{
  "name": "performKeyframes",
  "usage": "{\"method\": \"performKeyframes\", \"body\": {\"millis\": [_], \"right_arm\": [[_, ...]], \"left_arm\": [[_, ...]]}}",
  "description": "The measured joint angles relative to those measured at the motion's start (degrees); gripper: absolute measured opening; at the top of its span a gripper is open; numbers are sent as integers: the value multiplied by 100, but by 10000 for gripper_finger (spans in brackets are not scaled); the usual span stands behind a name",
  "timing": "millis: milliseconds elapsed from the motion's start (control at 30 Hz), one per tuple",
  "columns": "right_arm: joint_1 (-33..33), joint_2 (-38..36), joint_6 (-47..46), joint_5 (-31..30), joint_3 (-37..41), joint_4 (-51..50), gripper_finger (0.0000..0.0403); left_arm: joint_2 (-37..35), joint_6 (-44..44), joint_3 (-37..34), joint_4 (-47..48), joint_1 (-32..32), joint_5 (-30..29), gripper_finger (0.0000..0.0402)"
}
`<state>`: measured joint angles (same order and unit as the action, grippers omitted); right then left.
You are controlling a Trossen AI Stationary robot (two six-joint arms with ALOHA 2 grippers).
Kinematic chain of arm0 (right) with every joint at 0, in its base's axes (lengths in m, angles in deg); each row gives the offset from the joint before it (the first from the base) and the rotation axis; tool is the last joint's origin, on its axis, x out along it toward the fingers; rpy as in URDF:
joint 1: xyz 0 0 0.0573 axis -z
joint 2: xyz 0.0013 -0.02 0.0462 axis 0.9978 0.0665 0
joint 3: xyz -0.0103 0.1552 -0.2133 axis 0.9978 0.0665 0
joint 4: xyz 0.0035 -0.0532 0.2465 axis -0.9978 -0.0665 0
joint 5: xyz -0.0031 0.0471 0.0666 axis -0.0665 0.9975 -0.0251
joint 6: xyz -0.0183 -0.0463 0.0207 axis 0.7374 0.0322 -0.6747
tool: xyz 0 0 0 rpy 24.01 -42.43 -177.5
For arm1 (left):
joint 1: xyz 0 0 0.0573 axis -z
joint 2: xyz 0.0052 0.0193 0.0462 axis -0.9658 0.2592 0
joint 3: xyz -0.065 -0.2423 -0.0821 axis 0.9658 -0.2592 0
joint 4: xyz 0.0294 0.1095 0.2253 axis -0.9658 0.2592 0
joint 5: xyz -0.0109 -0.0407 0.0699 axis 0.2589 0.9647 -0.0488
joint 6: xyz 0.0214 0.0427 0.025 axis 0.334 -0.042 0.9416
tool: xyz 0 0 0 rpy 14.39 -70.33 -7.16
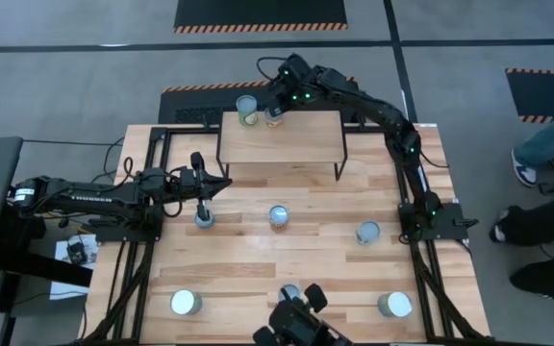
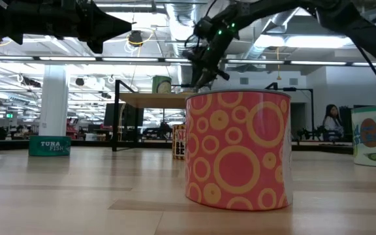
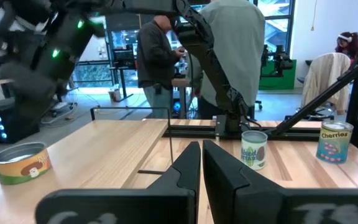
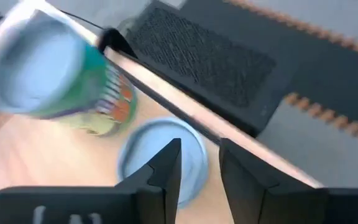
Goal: Pick and place cans onto a shelf
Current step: Put the orange Black spicy can on the shelf
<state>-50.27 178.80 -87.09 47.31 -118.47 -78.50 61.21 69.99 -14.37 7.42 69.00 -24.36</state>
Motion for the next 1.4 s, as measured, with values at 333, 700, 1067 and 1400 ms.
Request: {"method": "performKeyframes", "body": {"millis": [333,700,1067,1400], "right_arm": [[-973,-1259,1418,-1473,1123,965,9],[-2031,-3481,1518,-1327,5858,5783,8],[-3519,-4449,1965,-1309,6841,5246,18],[-4168,-3680,1893,-879,6847,4770,89]], "left_arm": [[0,-2,0,175,7,82,9],[0,93,0,307,11,120,9],[0,153,0,306,11,122,9],[13,263,-2,435,11,116,9]]}}
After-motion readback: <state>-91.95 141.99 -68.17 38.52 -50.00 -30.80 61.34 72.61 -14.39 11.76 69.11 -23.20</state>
